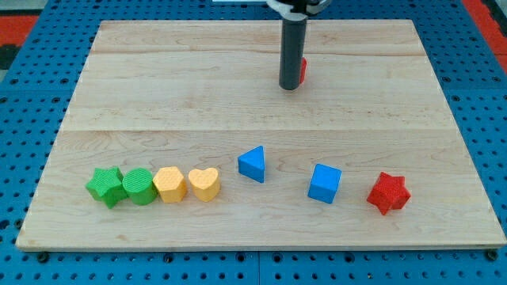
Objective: Slide the red circle to the top center
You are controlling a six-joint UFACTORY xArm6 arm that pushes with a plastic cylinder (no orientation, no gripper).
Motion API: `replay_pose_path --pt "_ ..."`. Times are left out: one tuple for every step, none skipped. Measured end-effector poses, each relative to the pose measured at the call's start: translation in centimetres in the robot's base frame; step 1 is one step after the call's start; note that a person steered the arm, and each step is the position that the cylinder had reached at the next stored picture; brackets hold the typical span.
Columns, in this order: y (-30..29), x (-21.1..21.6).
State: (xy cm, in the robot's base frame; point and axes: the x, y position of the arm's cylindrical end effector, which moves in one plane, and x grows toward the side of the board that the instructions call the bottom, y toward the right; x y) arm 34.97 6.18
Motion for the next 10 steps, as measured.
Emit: replay_pose_path --pt "1.6 -1.4" --pt "4.3 -3.9" --pt "-0.6 -7.5" --pt "-0.7 -7.9" --pt "-0.1 -5.3" --pt "-3.6 -5.6" --pt "-5.2 -9.7" --pt "-2.2 -6.0" --pt "6.3 -0.3" --pt "10.4 6.8"
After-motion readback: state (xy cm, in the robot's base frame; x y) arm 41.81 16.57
